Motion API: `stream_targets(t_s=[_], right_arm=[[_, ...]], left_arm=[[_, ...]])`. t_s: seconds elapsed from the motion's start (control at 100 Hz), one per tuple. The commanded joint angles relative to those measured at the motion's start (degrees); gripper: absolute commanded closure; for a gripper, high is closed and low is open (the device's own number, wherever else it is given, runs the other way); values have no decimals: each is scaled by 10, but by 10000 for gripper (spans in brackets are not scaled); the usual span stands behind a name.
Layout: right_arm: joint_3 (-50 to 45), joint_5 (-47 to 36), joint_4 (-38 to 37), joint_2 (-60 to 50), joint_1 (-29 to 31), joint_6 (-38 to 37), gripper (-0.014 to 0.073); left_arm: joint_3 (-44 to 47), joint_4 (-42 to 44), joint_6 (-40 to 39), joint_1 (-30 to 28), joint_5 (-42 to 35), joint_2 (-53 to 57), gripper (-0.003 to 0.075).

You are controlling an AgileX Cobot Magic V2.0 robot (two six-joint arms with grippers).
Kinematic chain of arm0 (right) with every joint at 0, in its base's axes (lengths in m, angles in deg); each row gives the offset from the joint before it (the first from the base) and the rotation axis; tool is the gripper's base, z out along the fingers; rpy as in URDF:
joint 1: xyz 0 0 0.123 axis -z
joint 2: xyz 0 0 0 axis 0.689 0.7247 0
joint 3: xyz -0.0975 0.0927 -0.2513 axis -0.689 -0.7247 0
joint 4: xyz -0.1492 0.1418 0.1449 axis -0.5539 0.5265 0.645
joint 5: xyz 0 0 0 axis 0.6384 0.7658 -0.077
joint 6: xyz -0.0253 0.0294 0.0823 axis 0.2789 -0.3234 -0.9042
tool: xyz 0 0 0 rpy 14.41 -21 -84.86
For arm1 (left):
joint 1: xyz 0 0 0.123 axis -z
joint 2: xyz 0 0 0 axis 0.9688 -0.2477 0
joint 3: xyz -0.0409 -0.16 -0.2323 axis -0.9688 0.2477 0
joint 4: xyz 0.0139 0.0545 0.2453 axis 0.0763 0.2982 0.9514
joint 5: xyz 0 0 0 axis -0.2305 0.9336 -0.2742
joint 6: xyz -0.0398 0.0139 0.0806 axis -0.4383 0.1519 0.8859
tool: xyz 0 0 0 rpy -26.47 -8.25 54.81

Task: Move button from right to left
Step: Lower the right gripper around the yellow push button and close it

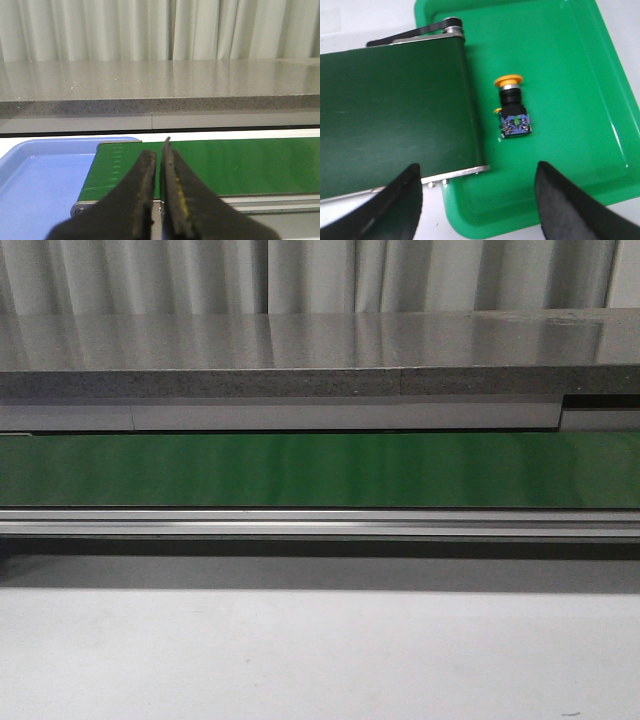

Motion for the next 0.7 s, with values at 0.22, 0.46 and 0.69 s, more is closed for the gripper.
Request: stream_targets(t_s=[0.22,0.46,0.69], right_arm=[[123,-25,64,146,61,151,137],[174,-29,64,239,75,236,137],[178,-32,64,311,86,266,137]], left_arm=[[23,-1,-2,3,-46,21,715],[23,-1,-2,3,-46,21,715],[23,-1,-2,3,-46,21,715]])
